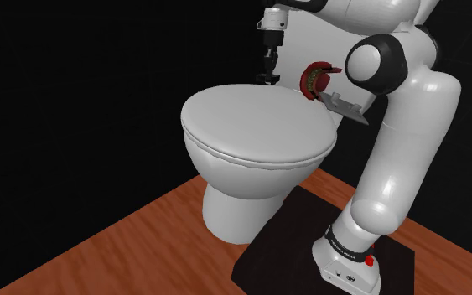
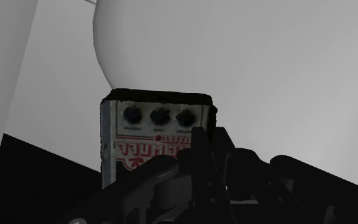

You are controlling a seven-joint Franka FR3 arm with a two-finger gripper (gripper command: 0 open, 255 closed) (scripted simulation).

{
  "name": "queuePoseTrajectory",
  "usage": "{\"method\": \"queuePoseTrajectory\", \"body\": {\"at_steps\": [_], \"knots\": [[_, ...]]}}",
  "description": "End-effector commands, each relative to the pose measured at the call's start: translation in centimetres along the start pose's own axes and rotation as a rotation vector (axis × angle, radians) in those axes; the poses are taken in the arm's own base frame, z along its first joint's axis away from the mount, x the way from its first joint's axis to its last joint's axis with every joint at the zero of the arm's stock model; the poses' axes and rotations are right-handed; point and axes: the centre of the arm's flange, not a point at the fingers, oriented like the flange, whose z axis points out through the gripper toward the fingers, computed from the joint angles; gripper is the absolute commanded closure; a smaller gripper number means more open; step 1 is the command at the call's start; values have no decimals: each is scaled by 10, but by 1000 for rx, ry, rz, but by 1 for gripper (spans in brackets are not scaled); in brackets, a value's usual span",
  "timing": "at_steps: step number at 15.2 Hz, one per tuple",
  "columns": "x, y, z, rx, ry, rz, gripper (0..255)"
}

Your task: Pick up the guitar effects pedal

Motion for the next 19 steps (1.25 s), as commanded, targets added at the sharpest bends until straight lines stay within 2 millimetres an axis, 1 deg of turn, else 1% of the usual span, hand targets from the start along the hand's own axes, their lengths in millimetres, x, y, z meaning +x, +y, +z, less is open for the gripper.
{"method": "queuePoseTrajectory", "body": {"at_steps": [1,2,17,19], "knots": [[0,0,0,0,0,0,255],[0,0,-1,0,0,0,255],[-11,-9,-78,0,0,0,255],[-11,-10,-79,0,0,0,255]]}}
